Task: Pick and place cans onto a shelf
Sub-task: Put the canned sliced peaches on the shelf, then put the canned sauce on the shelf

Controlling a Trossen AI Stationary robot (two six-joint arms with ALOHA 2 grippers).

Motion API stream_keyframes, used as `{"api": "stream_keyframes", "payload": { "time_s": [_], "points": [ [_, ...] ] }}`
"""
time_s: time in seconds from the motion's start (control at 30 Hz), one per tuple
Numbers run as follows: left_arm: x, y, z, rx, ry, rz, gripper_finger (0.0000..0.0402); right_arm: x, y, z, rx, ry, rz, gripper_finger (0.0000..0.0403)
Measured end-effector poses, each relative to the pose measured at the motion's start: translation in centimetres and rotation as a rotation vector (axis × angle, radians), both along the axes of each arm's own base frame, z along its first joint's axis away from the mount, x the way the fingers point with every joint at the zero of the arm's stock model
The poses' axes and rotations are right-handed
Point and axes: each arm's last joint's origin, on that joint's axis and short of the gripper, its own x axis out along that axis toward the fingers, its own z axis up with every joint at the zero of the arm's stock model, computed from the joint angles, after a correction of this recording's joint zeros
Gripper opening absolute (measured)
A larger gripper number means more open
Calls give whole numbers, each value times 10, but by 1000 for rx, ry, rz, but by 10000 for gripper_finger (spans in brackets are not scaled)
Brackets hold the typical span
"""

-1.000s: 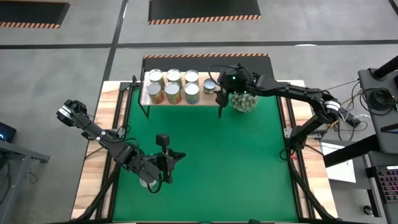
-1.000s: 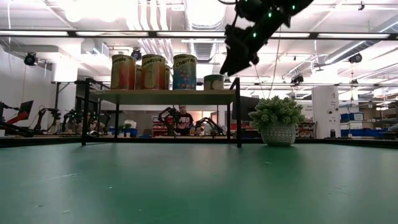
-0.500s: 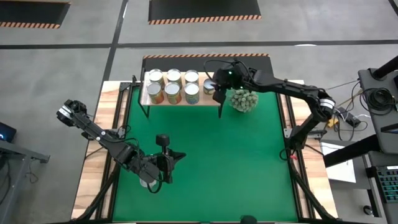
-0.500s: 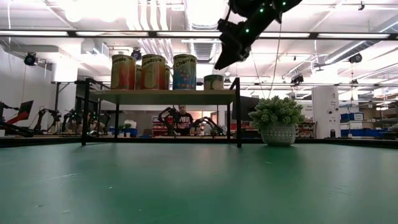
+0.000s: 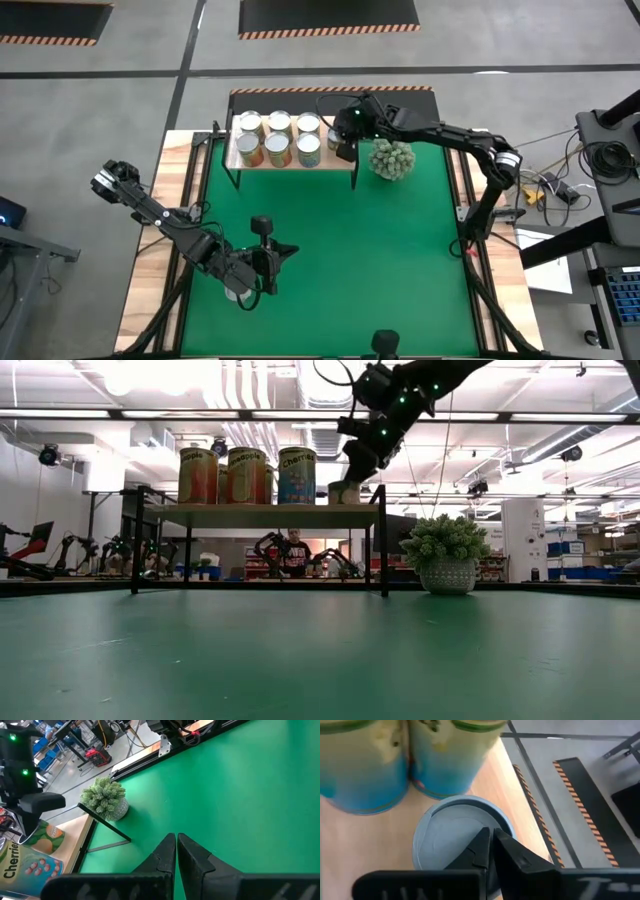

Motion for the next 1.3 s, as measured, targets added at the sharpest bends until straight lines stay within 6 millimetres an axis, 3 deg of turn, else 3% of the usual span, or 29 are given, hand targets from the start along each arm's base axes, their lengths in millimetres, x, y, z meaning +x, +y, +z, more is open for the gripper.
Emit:
{"api": "stream_keyframes", "payload": {
  "time_s": [0.27,0.87,1.07,1.3],
  "points": [
    [0,0,0,0,-1,0,0,-2,-11,-6,30,-6,-48,9],
    [0,0,0,-1,-1,0,0,-5,-11,2,72,-75,-120,9],
    [0,0,0,-47,-18,21,0,-11,8,33,33,-156,-83,8],
    [-5,1,-7,-228,21,70,0,-23,56,68,28,-214,22,8]
  ]
}}
